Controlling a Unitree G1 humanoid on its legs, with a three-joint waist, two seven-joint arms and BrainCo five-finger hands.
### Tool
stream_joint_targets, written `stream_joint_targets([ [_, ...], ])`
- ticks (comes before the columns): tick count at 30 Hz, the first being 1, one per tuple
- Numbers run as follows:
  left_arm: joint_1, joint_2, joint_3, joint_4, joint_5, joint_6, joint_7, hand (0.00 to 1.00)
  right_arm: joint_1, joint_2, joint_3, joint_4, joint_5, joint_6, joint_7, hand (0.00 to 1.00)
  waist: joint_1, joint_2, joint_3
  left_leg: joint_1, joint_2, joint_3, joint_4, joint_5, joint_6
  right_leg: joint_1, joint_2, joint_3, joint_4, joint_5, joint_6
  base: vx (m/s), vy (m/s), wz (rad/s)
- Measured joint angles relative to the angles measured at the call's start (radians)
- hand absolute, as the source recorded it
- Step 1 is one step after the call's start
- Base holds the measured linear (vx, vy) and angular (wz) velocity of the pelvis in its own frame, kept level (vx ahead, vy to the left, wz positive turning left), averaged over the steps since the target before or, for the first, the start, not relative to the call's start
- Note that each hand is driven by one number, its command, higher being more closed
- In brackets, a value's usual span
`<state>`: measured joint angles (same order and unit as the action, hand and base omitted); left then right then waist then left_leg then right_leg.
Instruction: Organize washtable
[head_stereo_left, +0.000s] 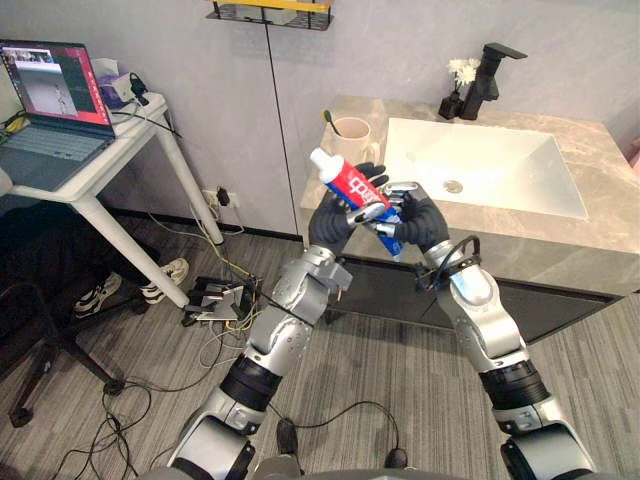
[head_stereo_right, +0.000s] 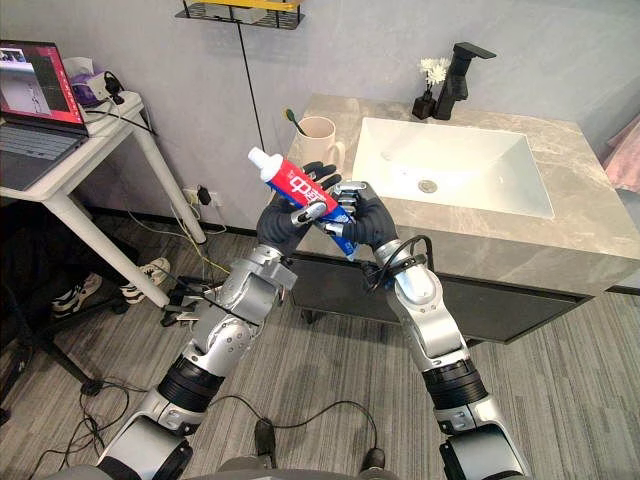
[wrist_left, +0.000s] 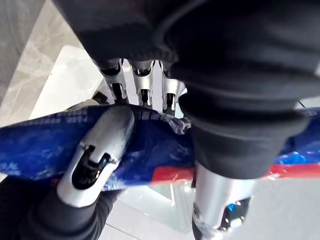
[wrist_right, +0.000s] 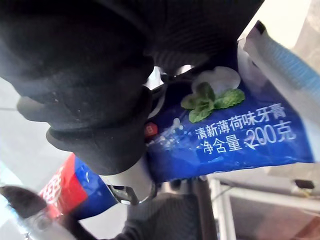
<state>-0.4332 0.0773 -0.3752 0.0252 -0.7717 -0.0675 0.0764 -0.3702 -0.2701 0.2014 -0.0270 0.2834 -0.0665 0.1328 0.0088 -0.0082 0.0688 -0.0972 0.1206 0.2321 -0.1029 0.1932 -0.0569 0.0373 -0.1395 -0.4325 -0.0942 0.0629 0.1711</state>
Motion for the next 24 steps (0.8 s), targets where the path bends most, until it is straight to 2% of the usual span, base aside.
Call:
stream_joint_targets([
  [5, 0.000, 0.000, 0.018, 0.009, 0.002, 0.001, 0.019, 1.00, 0.015, 0.029, 0.005, 0.000, -0.019, 0.000, 0.005, 1.00, -0.002, -0.013, -0.003, -0.008, 0.000, 0.000, 0.000, 0.000, 0.000, -0.008, 0.000, 0.000, 0.001, 0.001, 0.001, 0.00, 0.000, 0.00],
  [12, 0.000, 0.000, 0.027, 0.009, 0.021, 0.003, 0.018, 1.00, 0.031, 0.051, 0.002, 0.000, -0.018, -0.001, 0.009, 1.00, -0.008, -0.014, -0.003, -0.007, -0.001, 0.000, 0.000, 0.000, 0.000, -0.008, -0.001, 0.000, 0.004, 0.001, 0.000, 0.00, 0.000, 0.00],
  [13, 0.000, 0.000, 0.029, 0.009, 0.028, 0.004, 0.017, 1.00, 0.033, 0.053, 0.001, 0.000, -0.018, -0.001, 0.009, 0.00, -0.011, -0.014, -0.003, -0.007, -0.001, 0.000, 0.000, 0.000, 0.000, -0.008, -0.001, 0.000, 0.004, 0.001, 0.000, 0.00, 0.000, 0.00],
  [16, 0.000, 0.000, 0.036, 0.009, 0.037, 0.005, 0.016, 1.00, 0.051, 0.067, -0.005, 0.000, -0.014, -0.002, 0.011, 0.00, -0.021, -0.014, -0.003, -0.006, -0.001, 0.000, 0.000, 0.000, 0.000, -0.007, -0.002, 0.000, 0.005, 0.001, 0.000, 0.00, 0.000, 0.00],
  [20, -0.020, 0.002, 0.107, 0.002, 0.039, 0.004, 0.013, 1.00, 0.124, 0.063, -0.014, 0.001, 0.092, 0.015, 0.034, 0.00, -0.023, -0.013, -0.003, -0.003, 0.000, 0.005, 0.000, 0.000, 0.000, -0.007, -0.001, 0.003, 0.006, 0.001, 0.000, 0.00, 0.000, -0.02],
  [24, -0.091, 0.039, 0.180, 0.001, 0.040, 0.001, 0.016, 1.00, 0.191, 0.067, -0.021, 0.001, 0.193, 0.032, 0.048, 0.00, -0.023, -0.013, -0.003, 0.006, 0.001, 0.016, 0.000, 0.000, 0.000, -0.007, -0.002, 0.016, 0.009, 0.001, 0.000, 0.00, 0.001, -0.07],
])
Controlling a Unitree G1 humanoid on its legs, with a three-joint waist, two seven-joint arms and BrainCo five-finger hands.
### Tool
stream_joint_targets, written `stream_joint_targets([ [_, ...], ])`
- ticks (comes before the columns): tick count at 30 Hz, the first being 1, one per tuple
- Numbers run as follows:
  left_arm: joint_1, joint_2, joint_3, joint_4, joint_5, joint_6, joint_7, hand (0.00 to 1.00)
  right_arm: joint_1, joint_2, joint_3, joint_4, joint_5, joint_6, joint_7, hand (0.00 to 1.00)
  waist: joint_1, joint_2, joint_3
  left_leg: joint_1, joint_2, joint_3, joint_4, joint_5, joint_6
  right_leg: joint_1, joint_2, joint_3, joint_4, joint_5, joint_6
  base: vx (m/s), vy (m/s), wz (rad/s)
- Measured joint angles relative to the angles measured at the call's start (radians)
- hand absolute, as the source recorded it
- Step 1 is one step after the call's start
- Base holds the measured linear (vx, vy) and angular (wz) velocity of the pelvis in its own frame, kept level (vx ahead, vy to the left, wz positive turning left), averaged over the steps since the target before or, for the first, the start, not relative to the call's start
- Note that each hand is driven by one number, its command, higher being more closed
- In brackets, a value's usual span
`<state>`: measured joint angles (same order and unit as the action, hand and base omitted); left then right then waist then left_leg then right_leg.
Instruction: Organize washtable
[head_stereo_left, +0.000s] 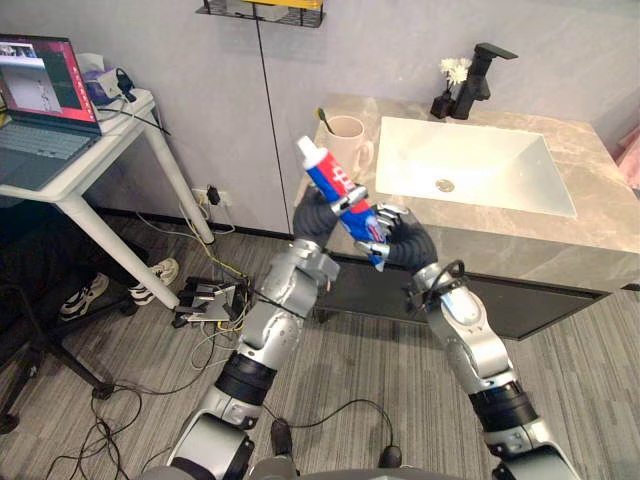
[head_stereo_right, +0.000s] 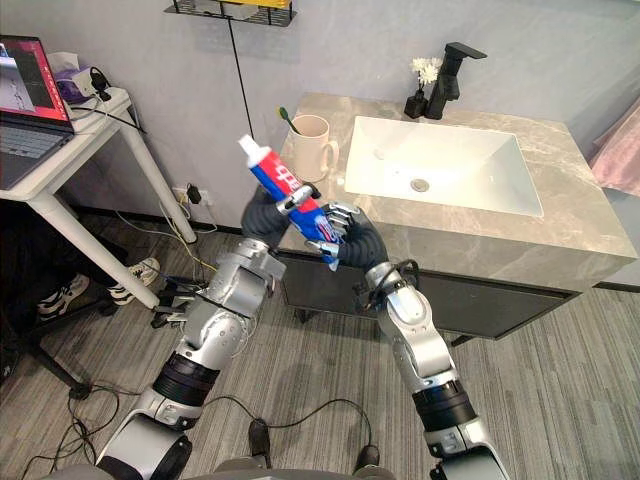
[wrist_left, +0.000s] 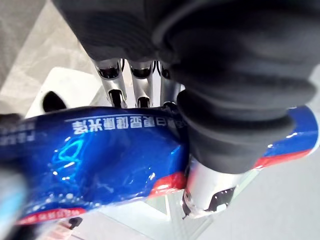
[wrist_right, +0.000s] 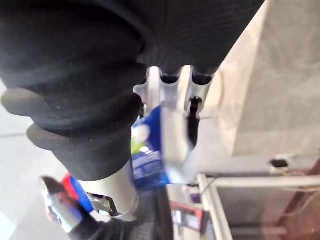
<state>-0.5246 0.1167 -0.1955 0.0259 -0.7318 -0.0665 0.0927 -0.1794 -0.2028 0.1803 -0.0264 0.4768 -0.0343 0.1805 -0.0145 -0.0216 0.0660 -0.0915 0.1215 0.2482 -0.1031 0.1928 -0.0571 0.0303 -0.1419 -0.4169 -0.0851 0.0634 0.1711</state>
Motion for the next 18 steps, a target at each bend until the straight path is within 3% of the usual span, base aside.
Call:
stream_joint_targets([
  [8, -0.158, 0.108, 0.023, -0.013, 0.080, -0.009, 0.002, 1.00, 0.243, 0.067, 0.046, -0.055, 0.114, 0.010, 0.021, 0.00, -0.024, 0.001, 0.000, 0.002, -0.001, 0.006, 0.000, -0.008, -0.004, -0.001, -0.001, 0.006, -0.003, 0.000, -0.001, 0.00, 0.001, -0.02],
  [13, -0.339, 0.119, -0.015, 0.099, 0.164, -0.010, 0.002, 1.00, 0.345, 0.092, 0.105, -0.055, 0.114, 0.022, 0.045, 0.00, -0.035, 0.003, -0.003, -0.001, -0.001, 0.009, 0.000, -0.008, -0.002, -0.006, -0.001, 0.008, -0.003, 0.000, -0.001, 0.00, 0.000, -0.01],
  [18, -0.533, 0.137, -0.038, 0.310, 0.245, -0.012, 0.024, 1.00, 0.417, 0.108, 0.115, -0.025, 0.113, 0.025, 0.083, 0.00, -0.064, 0.005, -0.015, -0.017, 0.002, 0.019, 0.000, -0.008, -0.002, -0.036, -0.003, 0.021, 0.011, 0.000, -0.001, 0.02, 0.001, -0.06],
])
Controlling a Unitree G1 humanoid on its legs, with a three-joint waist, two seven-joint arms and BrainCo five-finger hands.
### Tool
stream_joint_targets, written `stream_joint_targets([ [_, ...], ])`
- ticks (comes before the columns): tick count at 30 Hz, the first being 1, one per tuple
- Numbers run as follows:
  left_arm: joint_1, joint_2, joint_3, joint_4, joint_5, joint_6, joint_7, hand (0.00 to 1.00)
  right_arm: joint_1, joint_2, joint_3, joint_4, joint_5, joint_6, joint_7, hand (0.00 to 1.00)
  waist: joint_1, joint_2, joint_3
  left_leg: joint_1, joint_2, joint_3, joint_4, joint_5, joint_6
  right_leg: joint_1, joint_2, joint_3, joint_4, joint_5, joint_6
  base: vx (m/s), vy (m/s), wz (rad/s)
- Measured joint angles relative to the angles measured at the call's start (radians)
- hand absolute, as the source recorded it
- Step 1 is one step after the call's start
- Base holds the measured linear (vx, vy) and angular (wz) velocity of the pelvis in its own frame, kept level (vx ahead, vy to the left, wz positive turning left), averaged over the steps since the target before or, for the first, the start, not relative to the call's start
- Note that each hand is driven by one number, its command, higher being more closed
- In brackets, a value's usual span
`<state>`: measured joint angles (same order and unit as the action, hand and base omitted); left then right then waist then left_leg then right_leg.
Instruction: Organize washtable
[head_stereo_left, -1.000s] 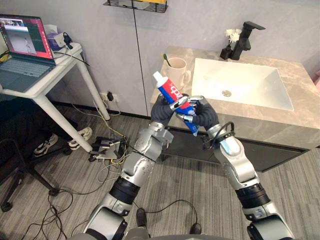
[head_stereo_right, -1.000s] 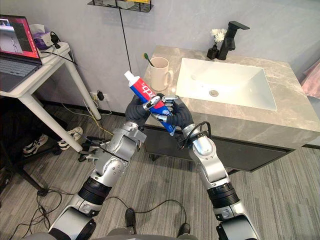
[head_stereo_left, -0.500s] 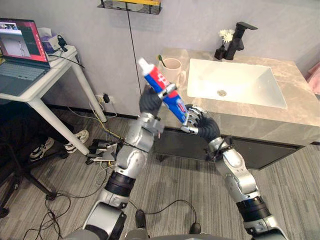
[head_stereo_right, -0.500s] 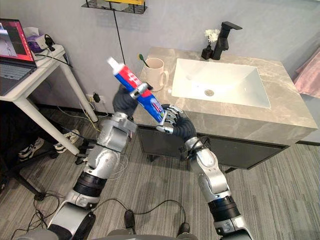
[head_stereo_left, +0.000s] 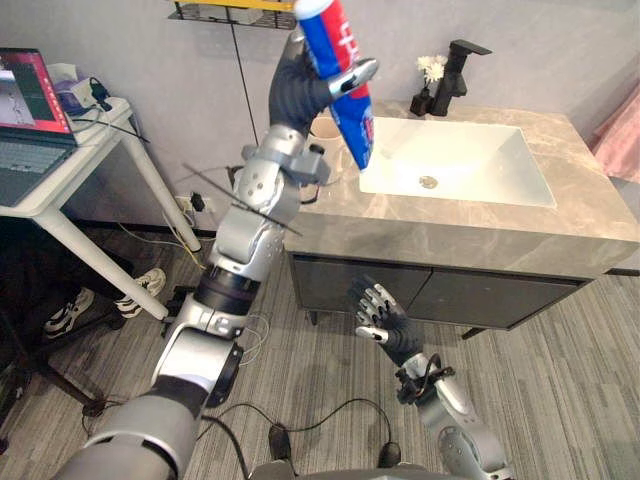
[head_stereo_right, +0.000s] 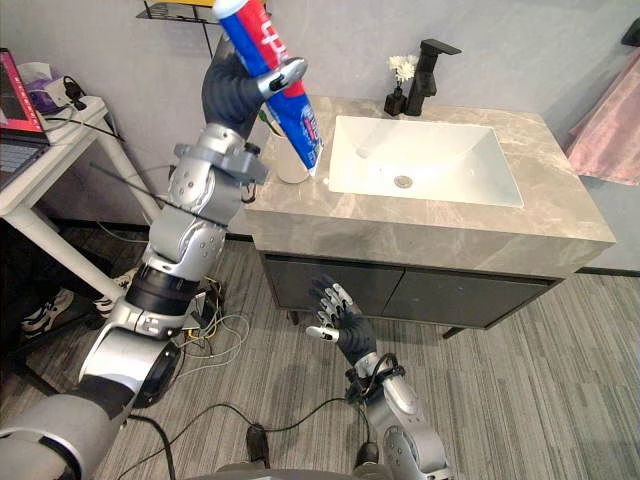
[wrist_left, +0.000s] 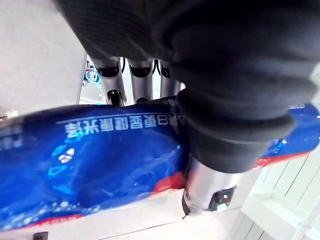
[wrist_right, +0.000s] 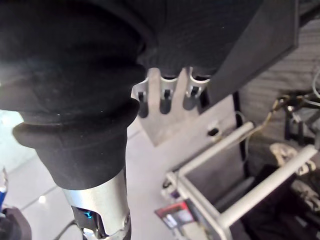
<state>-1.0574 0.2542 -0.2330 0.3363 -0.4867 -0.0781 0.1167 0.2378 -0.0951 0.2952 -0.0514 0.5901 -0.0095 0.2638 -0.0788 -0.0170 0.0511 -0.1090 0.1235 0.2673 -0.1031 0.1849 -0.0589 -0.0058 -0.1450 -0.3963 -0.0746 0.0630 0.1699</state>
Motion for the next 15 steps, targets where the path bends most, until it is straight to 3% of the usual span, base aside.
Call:
stream_joint_targets([
  [5, -0.194, 0.078, -0.002, 0.201, 0.084, -0.003, 0.022, 1.00, 0.071, -0.033, -0.001, 0.033, -0.027, 0.017, 0.004, 0.00, -0.020, -0.003, 0.000, -0.032, 0.006, 0.022, 0.000, -0.001, 0.001, -0.049, 0.002, 0.025, 0.004, 0.006, -0.007, 0.01, -0.003, -0.15],
  [9, -0.291, 0.156, -0.002, 0.239, 0.143, -0.007, 0.063, 1.00, 0.116, -0.034, -0.013, 0.055, -0.031, 0.017, 0.004, 0.00, -0.022, -0.009, 0.003, -0.062, 0.014, 0.044, 0.000, 0.000, 0.001, -0.089, 0.003, 0.052, 0.003, 0.021, -0.008, 0.04, -0.005, -0.21],
  [15, -0.401, 0.202, -0.002, 0.248, 0.263, -0.008, 0.140, 1.00, 0.115, -0.040, -0.024, 0.116, -0.041, 0.015, 0.003, 0.00, -0.030, -0.051, 0.028, -0.095, 0.017, 0.065, 0.000, 0.000, 0.001, -0.134, 0.003, 0.073, 0.002, 0.031, -0.008, 0.02, -0.007, -0.09],
])
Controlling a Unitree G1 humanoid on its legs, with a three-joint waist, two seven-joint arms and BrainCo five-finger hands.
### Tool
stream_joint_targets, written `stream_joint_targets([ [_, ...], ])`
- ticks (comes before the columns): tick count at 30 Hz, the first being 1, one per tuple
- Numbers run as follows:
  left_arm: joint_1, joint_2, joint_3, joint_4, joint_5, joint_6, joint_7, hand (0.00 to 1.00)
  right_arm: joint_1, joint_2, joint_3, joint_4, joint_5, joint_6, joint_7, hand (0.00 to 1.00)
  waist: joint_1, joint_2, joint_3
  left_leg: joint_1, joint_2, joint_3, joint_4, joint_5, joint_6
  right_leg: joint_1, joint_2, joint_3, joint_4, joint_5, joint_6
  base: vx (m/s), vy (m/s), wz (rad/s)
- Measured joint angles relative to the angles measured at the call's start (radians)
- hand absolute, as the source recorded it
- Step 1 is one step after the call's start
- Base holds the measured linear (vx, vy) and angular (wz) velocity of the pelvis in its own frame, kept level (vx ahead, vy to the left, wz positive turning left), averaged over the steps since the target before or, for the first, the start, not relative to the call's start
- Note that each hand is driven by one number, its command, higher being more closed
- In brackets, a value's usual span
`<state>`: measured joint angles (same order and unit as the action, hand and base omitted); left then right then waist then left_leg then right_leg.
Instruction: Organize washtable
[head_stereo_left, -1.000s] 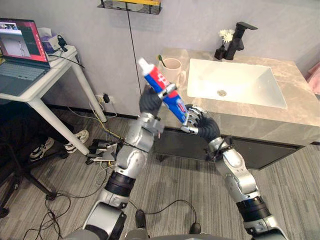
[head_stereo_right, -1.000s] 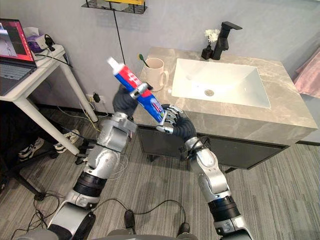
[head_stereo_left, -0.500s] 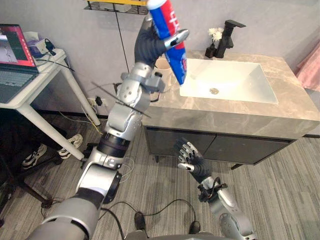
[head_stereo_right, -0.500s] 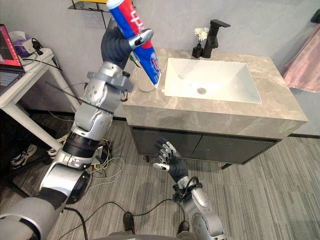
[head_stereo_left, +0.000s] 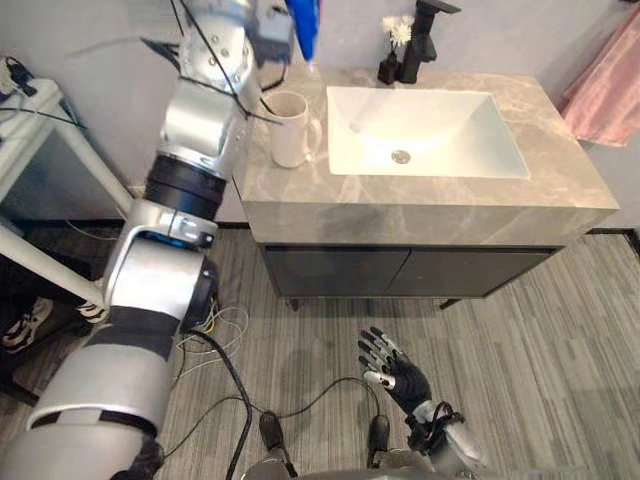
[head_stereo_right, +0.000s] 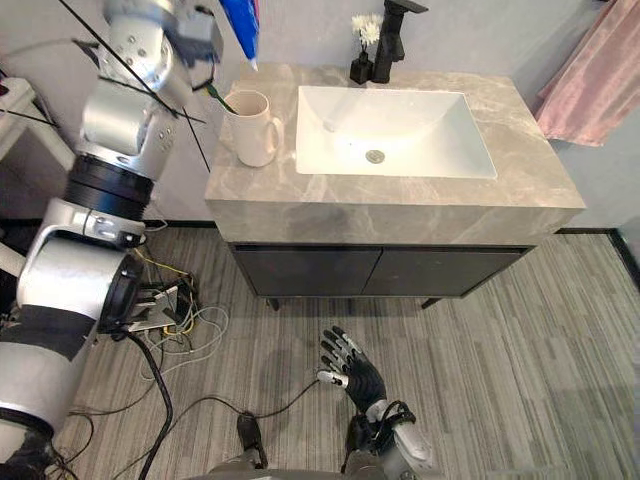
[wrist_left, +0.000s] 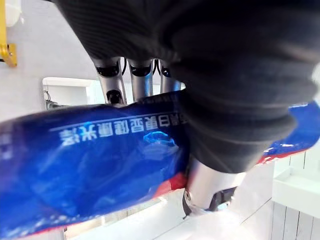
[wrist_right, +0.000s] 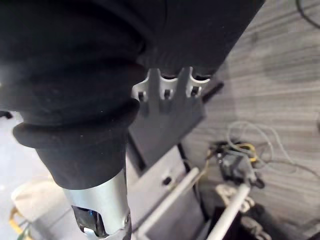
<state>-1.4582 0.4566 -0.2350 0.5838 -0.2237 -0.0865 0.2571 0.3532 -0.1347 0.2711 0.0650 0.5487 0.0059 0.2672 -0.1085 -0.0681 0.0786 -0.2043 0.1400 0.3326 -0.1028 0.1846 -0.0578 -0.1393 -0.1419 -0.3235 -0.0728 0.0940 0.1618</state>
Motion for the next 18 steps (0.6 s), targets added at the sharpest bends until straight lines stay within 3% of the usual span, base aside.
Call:
stream_joint_targets([
  [6, -0.021, 0.026, 0.004, 0.001, 0.096, 0.000, 0.074, 1.00, -0.002, 0.001, 0.002, 0.001, -0.010, -0.010, 0.000, 0.00, -0.020, -0.033, 0.023, -0.011, -0.001, -0.001, 0.000, 0.000, 0.000, -0.009, -0.001, -0.001, -0.004, 0.000, 0.000, 0.01, -0.001, 0.00],
  [18, -0.071, 0.027, 0.012, 0.016, 0.157, 0.001, 0.129, 1.00, -0.006, 0.001, 0.017, 0.001, -0.010, -0.048, -0.003, 0.00, -0.040, -0.050, 0.094, -0.027, -0.003, 0.003, 0.000, 0.000, 0.000, -0.025, 0.001, 0.011, -0.019, 0.019, -0.024, 0.01, 0.002, -0.02],
])
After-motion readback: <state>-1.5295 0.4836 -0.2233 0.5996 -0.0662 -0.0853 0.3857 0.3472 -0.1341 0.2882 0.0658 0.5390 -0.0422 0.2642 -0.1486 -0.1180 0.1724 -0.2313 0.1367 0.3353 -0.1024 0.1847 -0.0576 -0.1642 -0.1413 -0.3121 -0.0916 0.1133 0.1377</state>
